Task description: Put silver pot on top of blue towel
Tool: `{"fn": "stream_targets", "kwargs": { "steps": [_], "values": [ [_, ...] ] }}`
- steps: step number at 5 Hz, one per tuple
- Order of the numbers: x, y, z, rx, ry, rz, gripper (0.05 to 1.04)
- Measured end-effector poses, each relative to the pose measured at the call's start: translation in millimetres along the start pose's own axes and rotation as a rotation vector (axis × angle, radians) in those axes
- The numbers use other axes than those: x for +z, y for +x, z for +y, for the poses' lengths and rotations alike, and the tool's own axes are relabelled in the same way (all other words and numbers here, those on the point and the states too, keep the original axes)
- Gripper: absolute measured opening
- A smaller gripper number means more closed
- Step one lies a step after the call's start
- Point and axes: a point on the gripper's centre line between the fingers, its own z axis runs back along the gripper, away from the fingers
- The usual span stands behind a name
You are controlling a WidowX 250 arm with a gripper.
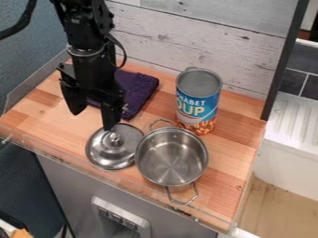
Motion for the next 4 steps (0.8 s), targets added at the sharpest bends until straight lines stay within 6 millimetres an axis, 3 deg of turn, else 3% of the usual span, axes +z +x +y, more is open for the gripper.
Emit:
{"fn": "stream_targets", "kwargs": {
  "steps": [1, 4],
  "values": [
    [-5, -1, -4, 0.0, -0.006, 0.017, 1.001],
    [-9, 38, -146, -0.318, -0.049, -0.064, 1.001]
  ]
}}
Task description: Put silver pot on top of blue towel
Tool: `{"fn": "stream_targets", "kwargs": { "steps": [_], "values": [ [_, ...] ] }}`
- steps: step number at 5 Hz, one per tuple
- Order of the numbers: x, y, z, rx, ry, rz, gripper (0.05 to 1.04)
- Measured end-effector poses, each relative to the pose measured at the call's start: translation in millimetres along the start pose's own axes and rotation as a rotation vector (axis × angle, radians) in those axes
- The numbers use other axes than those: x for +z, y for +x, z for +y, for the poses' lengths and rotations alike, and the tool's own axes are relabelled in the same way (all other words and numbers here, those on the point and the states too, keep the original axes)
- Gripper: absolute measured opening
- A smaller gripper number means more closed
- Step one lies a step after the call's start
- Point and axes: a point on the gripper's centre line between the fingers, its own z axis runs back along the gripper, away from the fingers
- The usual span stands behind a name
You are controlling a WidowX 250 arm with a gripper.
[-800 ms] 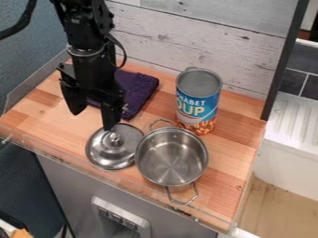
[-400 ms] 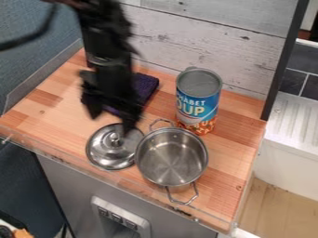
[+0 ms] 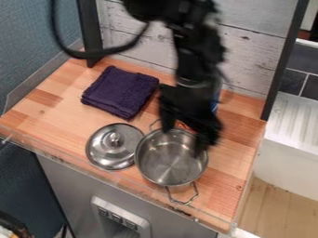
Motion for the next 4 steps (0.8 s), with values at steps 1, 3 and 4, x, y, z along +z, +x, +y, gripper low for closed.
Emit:
{"fn": "stream_targets", "kwargs": {
  "steps": [1, 3, 4],
  "values": [
    [-14, 7, -30, 0.042, -0.032, 0.017, 1.001],
    [-43, -2, -39, 0.139, -0.051, 0.087, 0.954],
    [-46, -5, -35, 0.146, -0.05, 0.114, 0.669]
  ]
}}
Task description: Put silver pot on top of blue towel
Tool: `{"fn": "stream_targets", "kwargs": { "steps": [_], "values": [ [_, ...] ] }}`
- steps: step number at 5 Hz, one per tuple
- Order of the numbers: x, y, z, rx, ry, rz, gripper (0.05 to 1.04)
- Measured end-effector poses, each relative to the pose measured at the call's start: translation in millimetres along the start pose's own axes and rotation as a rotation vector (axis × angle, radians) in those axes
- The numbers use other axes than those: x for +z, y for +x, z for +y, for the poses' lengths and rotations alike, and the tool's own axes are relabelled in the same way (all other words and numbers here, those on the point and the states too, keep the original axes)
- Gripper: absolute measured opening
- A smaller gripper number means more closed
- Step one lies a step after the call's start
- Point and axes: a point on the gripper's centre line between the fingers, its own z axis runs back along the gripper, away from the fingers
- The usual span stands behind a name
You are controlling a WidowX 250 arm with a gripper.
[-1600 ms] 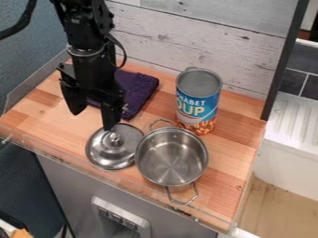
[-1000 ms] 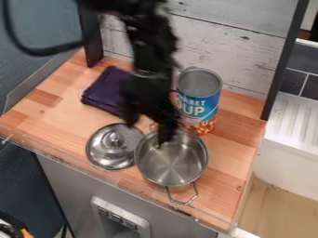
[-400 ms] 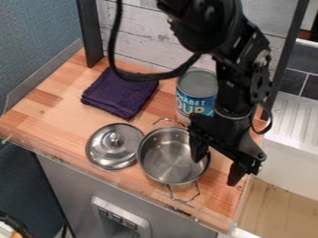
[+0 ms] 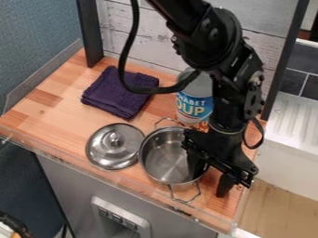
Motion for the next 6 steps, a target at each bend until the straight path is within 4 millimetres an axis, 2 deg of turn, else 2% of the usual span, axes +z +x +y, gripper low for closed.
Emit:
{"fn": "stream_targets", "kwargs": {
  "steps": [1, 2, 3, 4, 5, 6],
  "values": [
    [1, -1, 1, -0.009, 0.004, 0.004, 0.363],
    [15, -4, 1, -0.001, 0.026, -0.023, 0.154],
    [39, -10, 9, 0.048, 0.069, -0.064, 0.074],
    [70, -18, 30, 0.16, 0.106, -0.1, 0.068],
    [88, -25, 69, 0.33, 0.127, -0.078, 0.068],
    [89, -13, 115, 0.426, 0.099, -0.082, 0.068]
  ]
}}
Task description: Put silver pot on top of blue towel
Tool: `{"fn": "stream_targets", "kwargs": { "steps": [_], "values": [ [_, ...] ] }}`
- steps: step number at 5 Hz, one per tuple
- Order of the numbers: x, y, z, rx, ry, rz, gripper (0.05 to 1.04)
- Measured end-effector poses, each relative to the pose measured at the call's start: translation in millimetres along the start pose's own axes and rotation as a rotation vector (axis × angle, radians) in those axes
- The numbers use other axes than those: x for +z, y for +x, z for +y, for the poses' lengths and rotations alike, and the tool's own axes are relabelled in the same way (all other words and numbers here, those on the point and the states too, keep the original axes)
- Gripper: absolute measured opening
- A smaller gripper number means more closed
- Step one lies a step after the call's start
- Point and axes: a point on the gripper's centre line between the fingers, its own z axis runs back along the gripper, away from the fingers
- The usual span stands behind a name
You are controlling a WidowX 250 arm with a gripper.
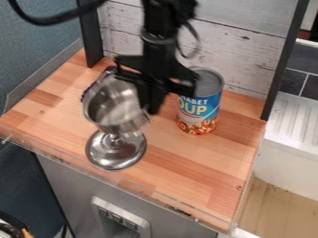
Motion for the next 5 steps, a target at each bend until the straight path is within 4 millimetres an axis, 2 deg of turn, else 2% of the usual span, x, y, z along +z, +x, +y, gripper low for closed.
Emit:
{"fn": "stream_targets", "kwargs": {
  "steps": [1, 2, 3, 4, 5],
  "values": [
    [-25, 35, 26, 0.006, 0.003, 0.019, 0.068],
    [-41, 66, 42, 0.008, 0.024, 0.009, 0.068],
    [-53, 87, 44, 0.015, 0.021, 0.016, 0.068],
    [-59, 97, 43, 0.015, 0.023, 0.033, 0.084],
    [-64, 98, 38, -0.01, 0.03, 0.047, 0.158]
  ]
}}
